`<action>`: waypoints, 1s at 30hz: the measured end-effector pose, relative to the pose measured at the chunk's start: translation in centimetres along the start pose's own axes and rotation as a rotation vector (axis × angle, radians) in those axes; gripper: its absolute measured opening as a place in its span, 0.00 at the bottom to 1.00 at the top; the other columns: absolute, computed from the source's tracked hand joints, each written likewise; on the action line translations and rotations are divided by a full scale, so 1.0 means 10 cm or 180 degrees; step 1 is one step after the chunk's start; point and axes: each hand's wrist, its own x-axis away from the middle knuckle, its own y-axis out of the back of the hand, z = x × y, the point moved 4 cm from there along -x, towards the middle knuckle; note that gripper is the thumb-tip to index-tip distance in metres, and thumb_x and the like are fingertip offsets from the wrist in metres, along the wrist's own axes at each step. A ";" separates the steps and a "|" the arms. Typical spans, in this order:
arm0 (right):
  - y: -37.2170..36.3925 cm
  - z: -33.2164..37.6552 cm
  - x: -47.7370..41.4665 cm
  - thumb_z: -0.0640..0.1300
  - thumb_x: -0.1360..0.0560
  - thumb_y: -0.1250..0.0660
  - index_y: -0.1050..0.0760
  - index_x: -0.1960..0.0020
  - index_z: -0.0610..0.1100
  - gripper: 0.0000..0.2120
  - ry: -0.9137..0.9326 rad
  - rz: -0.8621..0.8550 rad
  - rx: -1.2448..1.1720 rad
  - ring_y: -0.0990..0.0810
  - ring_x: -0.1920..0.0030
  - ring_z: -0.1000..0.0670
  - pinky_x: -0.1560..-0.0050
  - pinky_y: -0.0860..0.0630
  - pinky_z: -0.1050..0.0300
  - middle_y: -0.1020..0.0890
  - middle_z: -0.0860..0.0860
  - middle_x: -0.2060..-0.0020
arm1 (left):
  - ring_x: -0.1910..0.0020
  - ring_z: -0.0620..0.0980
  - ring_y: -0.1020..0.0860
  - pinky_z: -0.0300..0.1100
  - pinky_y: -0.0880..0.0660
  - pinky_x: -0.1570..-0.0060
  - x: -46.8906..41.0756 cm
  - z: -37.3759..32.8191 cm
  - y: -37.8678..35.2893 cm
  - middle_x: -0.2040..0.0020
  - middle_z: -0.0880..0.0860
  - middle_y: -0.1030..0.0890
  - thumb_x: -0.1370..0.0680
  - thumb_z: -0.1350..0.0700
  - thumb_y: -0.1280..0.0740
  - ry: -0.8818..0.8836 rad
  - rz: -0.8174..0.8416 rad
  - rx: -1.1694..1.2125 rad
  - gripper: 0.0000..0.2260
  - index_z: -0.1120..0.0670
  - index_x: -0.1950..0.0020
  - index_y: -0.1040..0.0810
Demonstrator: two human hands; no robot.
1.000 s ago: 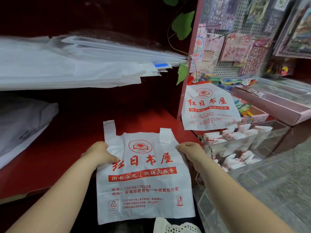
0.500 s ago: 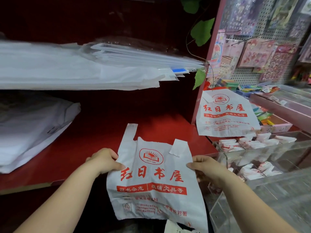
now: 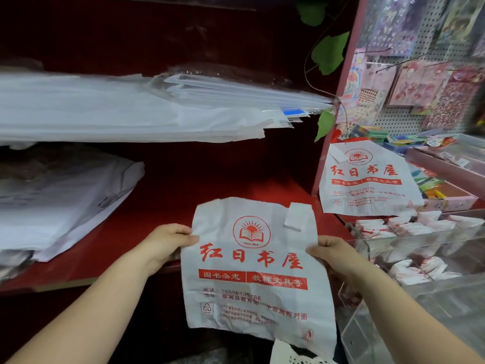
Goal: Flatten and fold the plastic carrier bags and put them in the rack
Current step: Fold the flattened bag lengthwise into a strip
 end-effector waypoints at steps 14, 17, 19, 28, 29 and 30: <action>0.08 0.29 0.07 0.47 0.50 0.19 0.16 0.63 0.43 0.18 0.0607 0.0569 -0.1428 0.16 0.63 0.47 0.68 0.20 0.57 0.15 0.45 0.62 | 0.68 0.46 0.18 0.35 0.23 0.70 0.09 -0.23 0.06 0.66 0.53 0.16 0.24 0.72 0.45 -0.0620 0.0677 0.1046 0.23 0.57 0.67 0.16; 0.10 0.35 0.08 0.30 0.43 0.26 0.18 0.68 0.42 0.08 0.0713 0.0429 -0.1276 0.18 0.68 0.48 0.71 0.22 0.62 0.16 0.46 0.68 | 0.74 0.45 0.20 0.33 0.25 0.75 0.12 -0.24 0.07 0.73 0.54 0.19 0.25 0.74 0.48 -0.0664 0.0621 0.0922 0.27 0.59 0.75 0.18; 0.14 0.35 0.03 0.27 0.33 0.34 0.20 0.74 0.43 0.16 0.0747 0.0124 -0.1081 0.20 0.73 0.52 0.76 0.26 0.66 0.19 0.49 0.74 | 0.75 0.45 0.21 0.33 0.26 0.76 0.10 -0.25 0.09 0.73 0.55 0.20 0.25 0.72 0.50 -0.0631 0.0535 0.0889 0.27 0.60 0.76 0.19; 0.11 0.36 -0.01 0.33 0.25 0.38 0.22 0.54 0.49 0.12 0.0760 -0.0176 -0.0563 0.25 0.63 0.46 0.70 0.26 0.63 0.23 0.43 0.64 | 0.59 0.46 0.22 0.37 0.26 0.63 -0.05 -0.25 0.02 0.55 0.52 0.22 0.26 0.66 0.34 -0.0687 -0.0131 0.0369 0.15 0.50 0.45 0.28; 0.10 0.36 -0.01 0.34 0.24 0.39 0.24 0.50 0.49 0.12 0.0749 -0.0194 -0.0538 0.27 0.63 0.45 0.72 0.26 0.64 0.25 0.42 0.63 | 0.59 0.46 0.21 0.36 0.24 0.64 -0.05 -0.26 0.03 0.55 0.52 0.21 0.26 0.66 0.34 -0.0691 -0.0208 0.0455 0.14 0.51 0.45 0.27; 0.10 0.36 -0.02 0.34 0.24 0.39 0.25 0.48 0.49 0.12 0.0735 -0.0267 -0.0535 0.27 0.64 0.46 0.74 0.27 0.66 0.27 0.42 0.63 | 0.61 0.45 0.21 0.35 0.23 0.66 -0.05 -0.28 0.03 0.55 0.52 0.20 0.26 0.66 0.34 -0.0711 -0.0243 0.0483 0.11 0.52 0.48 0.25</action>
